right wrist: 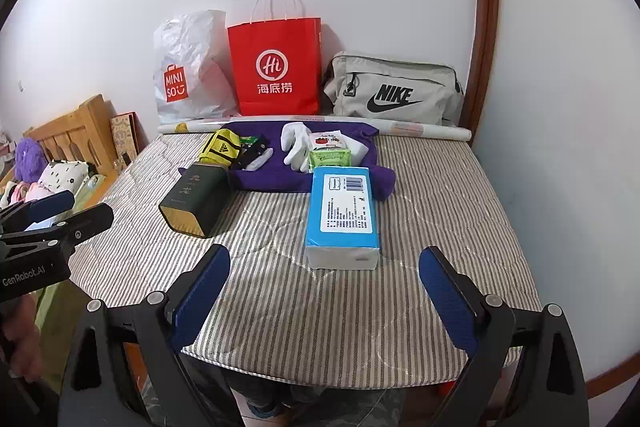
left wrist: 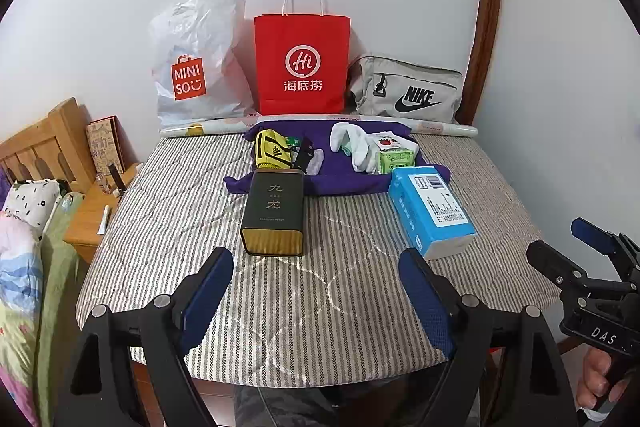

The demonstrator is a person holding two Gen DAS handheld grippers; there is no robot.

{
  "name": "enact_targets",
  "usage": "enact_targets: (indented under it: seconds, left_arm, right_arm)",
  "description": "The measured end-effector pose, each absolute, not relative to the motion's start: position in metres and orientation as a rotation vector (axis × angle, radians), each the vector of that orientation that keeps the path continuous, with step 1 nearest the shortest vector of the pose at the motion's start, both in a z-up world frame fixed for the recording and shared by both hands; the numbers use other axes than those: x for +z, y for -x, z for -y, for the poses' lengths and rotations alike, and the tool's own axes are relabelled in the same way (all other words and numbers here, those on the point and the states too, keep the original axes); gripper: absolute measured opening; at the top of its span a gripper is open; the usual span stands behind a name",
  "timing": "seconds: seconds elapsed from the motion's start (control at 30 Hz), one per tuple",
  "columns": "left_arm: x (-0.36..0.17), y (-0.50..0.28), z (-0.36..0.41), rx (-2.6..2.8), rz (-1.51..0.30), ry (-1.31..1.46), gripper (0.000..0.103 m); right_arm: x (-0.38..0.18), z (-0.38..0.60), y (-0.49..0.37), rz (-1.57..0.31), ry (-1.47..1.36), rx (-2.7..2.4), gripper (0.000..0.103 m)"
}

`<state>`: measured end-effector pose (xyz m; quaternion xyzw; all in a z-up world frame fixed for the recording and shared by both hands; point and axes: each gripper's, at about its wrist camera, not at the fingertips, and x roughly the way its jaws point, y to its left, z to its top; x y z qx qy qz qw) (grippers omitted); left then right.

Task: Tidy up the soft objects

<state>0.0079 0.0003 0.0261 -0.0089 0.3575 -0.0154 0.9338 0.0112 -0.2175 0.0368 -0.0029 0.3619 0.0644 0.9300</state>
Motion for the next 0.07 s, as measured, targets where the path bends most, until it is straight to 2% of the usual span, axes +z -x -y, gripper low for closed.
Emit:
enact_targets:
  seconds: [0.07]
  left_arm:
    - [0.0259,-0.0102,-0.0001,-0.027,-0.731,0.019,0.084]
  right_arm:
    - [0.0367,0.2169,-0.0132,-0.742,0.006,0.135,0.095]
